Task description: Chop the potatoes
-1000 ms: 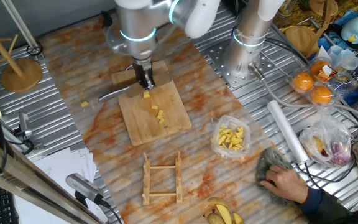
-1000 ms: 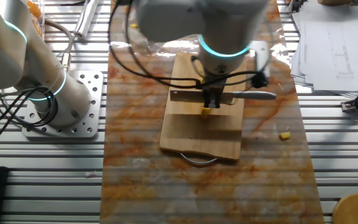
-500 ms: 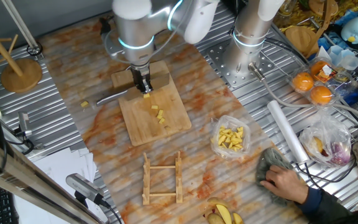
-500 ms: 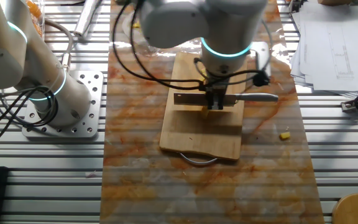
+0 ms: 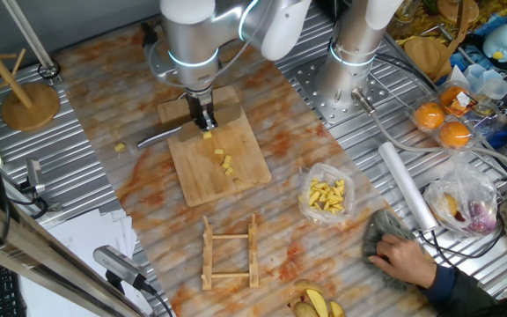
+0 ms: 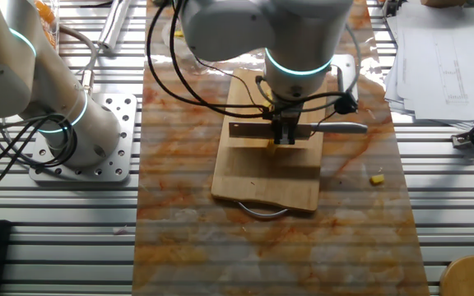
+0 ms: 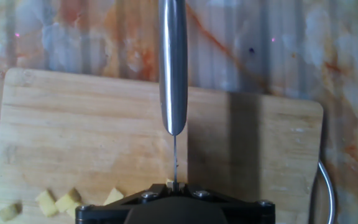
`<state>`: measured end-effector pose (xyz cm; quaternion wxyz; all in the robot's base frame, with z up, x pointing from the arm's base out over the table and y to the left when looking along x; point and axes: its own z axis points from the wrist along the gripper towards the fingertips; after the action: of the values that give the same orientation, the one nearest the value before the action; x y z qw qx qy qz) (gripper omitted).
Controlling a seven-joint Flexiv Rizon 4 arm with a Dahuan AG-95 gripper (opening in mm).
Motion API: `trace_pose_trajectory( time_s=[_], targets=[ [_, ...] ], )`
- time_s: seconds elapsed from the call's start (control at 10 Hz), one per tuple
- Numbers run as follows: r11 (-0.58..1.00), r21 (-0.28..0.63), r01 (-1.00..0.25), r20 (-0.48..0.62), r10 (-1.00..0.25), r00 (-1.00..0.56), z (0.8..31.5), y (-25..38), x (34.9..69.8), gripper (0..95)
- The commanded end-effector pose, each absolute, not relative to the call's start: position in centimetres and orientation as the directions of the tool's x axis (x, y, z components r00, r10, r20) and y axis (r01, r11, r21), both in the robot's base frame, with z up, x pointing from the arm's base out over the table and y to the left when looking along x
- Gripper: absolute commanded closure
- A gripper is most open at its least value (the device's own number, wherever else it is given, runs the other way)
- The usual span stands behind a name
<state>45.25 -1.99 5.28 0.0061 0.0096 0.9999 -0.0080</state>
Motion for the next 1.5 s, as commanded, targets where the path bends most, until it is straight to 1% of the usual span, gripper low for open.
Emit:
trace_pose_trajectory(
  time_s=[0.1, 0.2, 0.3, 0.5, 0.9, 1.0, 1.2, 1.5],
  targets=[
    [0.999, -0.010, 0.042, 0.001, 0.042, -0.999, 5.5, -1.9, 45.0, 95.0],
    [0.995, -0.035, 0.093, 0.010, 0.094, -0.996, 5.5, -1.9, 45.0, 95.0],
    [0.989, -0.087, 0.122, 0.011, 0.124, -0.992, 5.5, -1.9, 45.0, 95.0],
    [0.978, -0.132, 0.159, 0.004, 0.161, -0.987, 5.5, -1.9, 45.0, 95.0],
    [0.984, -0.129, 0.124, 0.001, 0.125, -0.992, 5.5, -1.9, 45.0, 95.0],
    [0.987, -0.124, 0.104, 0.003, 0.105, -0.994, 6.4, -2.6, 44.7, 95.0],
    [0.991, -0.097, 0.091, -0.003, 0.091, -0.996, 7.4, -4.2, 44.3, 95.0],
    [0.993, -0.057, 0.105, -0.009, 0.105, -0.994, 7.5, -4.6, 44.3, 95.0]
  ],
)
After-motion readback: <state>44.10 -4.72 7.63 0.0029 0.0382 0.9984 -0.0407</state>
